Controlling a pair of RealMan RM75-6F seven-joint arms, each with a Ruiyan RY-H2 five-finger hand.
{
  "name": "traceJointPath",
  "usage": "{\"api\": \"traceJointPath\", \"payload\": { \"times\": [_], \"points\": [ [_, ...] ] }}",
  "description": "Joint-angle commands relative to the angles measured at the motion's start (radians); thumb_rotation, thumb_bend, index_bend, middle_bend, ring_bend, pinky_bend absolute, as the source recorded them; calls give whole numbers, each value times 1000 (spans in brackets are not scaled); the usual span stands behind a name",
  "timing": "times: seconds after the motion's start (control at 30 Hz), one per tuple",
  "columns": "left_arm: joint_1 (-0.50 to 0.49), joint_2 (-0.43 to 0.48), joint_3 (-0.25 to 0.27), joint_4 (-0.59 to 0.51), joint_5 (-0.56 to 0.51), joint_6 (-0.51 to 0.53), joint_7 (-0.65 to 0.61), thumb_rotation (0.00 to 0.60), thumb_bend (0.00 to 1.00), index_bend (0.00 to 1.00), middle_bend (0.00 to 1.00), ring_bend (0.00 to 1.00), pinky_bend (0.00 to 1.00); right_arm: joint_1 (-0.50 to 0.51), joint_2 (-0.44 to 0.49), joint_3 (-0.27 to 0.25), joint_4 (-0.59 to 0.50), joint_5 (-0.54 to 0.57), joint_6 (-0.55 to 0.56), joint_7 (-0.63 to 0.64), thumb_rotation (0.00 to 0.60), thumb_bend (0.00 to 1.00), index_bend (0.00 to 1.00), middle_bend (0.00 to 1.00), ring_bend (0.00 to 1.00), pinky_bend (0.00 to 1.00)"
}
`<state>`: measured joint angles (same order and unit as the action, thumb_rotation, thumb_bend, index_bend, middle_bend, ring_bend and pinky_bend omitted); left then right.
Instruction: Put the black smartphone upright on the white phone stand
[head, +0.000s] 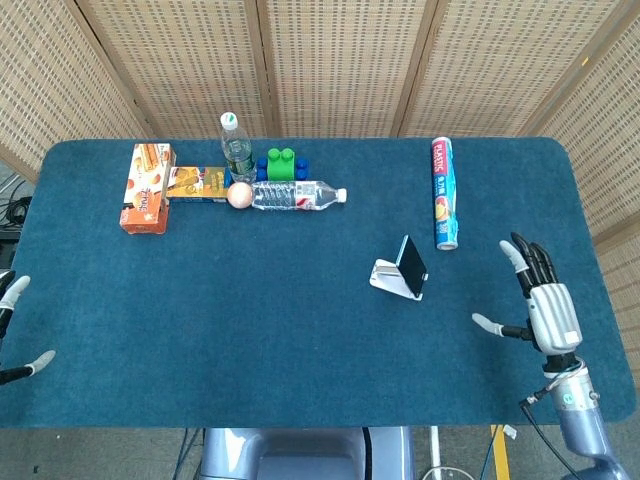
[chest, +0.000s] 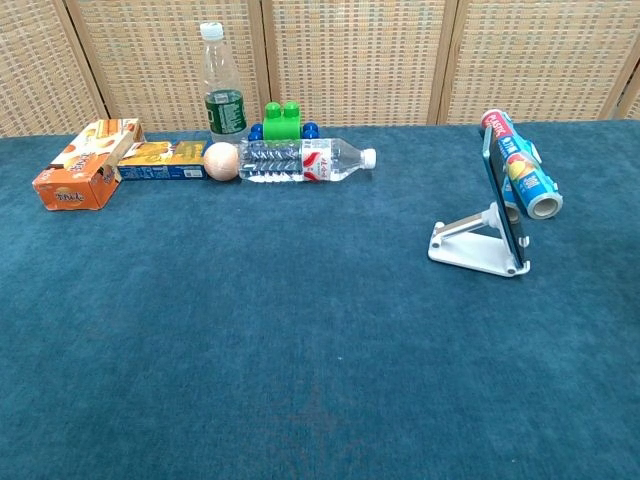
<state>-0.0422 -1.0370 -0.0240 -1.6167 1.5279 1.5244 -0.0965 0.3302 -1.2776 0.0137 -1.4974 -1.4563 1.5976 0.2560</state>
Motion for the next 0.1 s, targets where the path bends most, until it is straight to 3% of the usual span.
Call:
{"api": "traceJointPath", "payload": {
  "times": [0.03,0.1],
  "points": [
    [5,-1,8,13,13,10,-13,600,0,0,0,0,0,-113,157,-26,-258,70,23,-301,600,0,0,0,0,0],
    [8,-2,11,18,20,15,-17,600,0,0,0,0,0,-128,161,-34,-280,68,33,-340,600,0,0,0,0,0]
  ]
}}
